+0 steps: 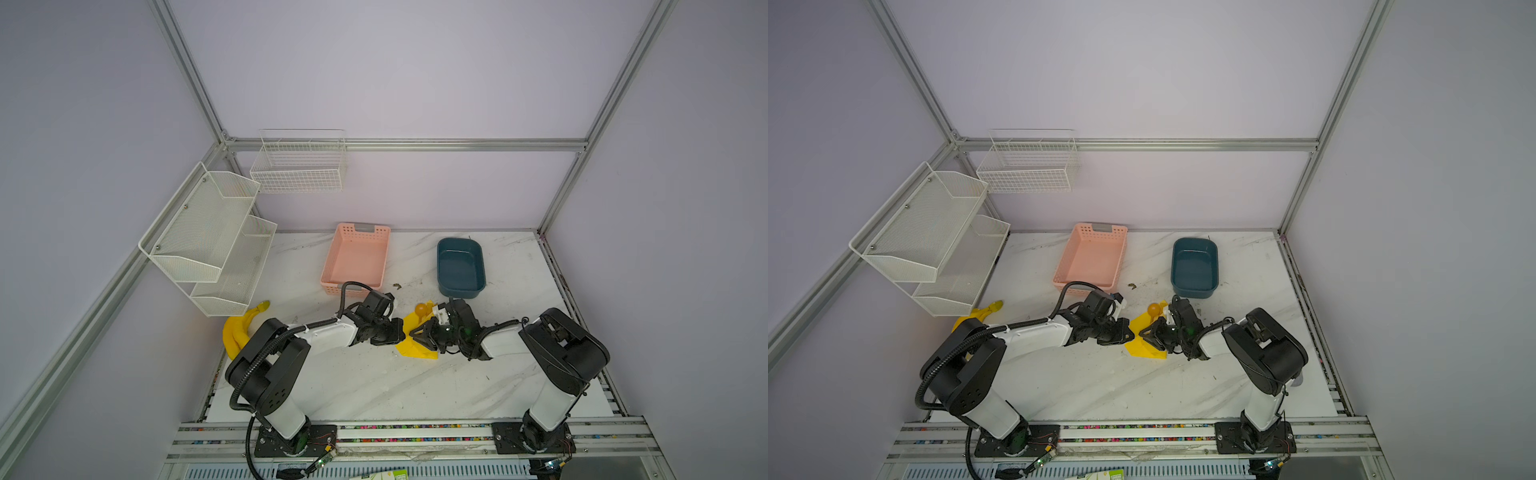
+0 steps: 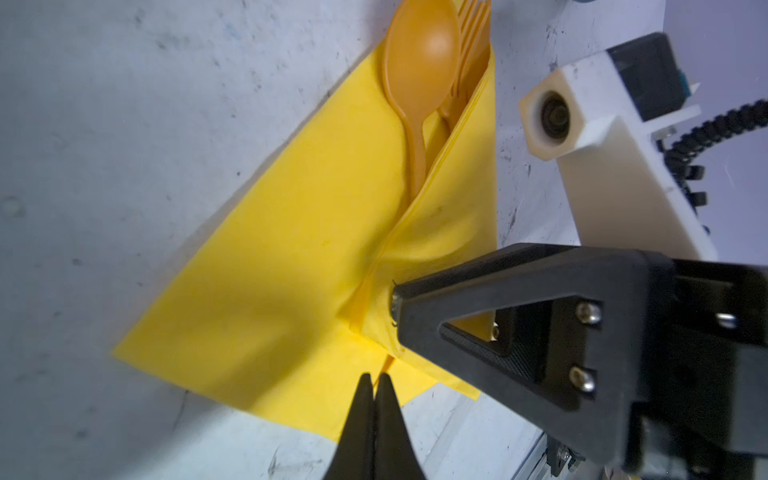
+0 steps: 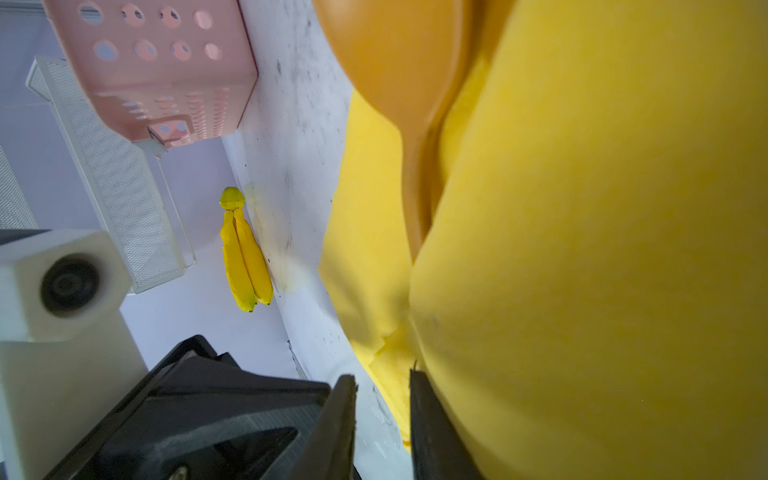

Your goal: Place the utensils on the paper napkin and roll it up

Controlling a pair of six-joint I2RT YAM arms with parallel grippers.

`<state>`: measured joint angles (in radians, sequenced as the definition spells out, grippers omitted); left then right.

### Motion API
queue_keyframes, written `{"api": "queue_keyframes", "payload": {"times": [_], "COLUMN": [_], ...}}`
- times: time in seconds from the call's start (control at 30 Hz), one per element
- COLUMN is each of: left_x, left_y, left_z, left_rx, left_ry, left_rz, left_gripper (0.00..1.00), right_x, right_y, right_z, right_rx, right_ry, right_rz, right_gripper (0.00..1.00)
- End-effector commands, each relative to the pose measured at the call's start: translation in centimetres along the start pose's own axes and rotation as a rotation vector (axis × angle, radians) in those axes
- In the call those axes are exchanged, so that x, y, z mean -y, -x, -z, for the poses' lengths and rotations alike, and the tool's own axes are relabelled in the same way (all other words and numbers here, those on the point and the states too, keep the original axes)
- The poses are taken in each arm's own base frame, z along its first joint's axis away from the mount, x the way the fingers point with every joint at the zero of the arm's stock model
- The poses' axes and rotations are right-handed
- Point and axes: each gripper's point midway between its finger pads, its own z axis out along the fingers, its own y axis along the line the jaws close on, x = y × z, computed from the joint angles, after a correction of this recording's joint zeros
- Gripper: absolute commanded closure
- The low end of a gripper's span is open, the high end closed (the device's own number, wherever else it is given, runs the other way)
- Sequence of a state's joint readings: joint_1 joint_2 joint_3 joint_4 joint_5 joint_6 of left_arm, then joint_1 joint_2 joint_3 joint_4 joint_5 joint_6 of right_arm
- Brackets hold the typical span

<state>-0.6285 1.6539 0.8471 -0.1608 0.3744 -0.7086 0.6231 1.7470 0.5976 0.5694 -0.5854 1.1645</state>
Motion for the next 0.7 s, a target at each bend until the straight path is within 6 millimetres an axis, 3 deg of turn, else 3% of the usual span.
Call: {"api": "queue_keyframes", "payload": {"times": [0.0, 0.4, 0.67], "left_x": [3.4, 4.4, 4.1], "left_y": [3.5, 5.2, 5.1], "left_z": [0.7, 0.5, -0.5], "left_rx": [0.075, 0.101, 0.071], "left_ry": [-0.092, -0.106, -0.098], "left_rz": [-0.063, -0.079, -0.065], "left_gripper": [1.00, 1.00, 1.00], "right_x": [1.6, 1.7, 1.6], "right_y": [-0.6, -0.7, -0.7], "right_z": [-0.3, -0.1, -0.1], "right_rx": [-0.017, -0.018, -0.018], "right_ry": [-0.043, -0.047, -0.046], "right_rz": [-0.030, -0.034, -0.033], "right_gripper": [0.75, 0.78, 0.79]}}
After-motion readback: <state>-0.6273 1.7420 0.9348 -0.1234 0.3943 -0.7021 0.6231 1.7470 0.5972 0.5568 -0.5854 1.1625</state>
